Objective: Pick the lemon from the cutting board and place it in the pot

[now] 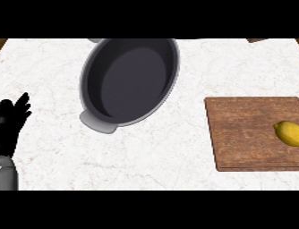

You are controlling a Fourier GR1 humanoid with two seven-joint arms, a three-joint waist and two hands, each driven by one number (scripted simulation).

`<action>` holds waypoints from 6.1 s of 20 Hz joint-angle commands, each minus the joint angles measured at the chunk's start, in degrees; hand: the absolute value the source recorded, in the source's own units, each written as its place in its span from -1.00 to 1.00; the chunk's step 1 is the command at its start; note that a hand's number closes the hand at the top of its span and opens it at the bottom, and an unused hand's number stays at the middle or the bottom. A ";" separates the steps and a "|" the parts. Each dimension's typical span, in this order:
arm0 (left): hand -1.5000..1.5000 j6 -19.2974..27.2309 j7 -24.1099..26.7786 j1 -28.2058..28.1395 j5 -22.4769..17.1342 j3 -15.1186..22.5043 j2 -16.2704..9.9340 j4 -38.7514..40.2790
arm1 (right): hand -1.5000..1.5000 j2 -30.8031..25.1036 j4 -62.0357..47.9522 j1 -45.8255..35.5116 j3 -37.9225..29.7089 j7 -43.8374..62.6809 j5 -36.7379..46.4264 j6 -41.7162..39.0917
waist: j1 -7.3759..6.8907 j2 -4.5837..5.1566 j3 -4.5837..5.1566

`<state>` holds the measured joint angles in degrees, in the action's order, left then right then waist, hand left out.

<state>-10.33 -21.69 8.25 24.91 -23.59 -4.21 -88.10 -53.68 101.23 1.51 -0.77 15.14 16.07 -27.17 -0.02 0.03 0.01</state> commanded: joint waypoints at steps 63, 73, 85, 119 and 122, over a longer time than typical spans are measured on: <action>0.00 8.08 -0.40 -1.61 -6.97 7.63 -5.99 3.89 | 1.00 40.35 -5.28 -1.76 1.20 4.76 44.04 14.88 | 1.32 -0.42 0.07; 0.00 8.60 0.79 -4.04 -6.71 8.41 -5.22 1.48 | 1.00 42.72 19.07 -5.36 3.77 12.69 50.87 19.17 | 0.26 -0.36 0.04; 0.00 8.36 -1.32 -1.45 -6.17 9.77 -5.58 2.47 | 1.00 48.17 36.01 -25.98 13.40 24.01 54.40 7.45 | -0.12 -0.14 0.06; 0.00 6.01 0.90 -2.03 -8.69 9.95 -6.91 2.56 | -1.00 53.67 -40.11 -65.98 16.31 30.23 17.39 44.43 | -3.03 0.45 0.02; 0.00 8.20 0.26 -0.98 -6.54 11.44 -5.54 2.55 | -1.00 53.68 -41.11 -64.97 15.82 26.69 14.73 53.45 | -2.83 0.51 0.00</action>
<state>-2.85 -21.25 7.48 17.33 -13.58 -10.79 -84.45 -0.01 62.43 -63.68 14.59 45.19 34.80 16.19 -2.53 0.50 0.02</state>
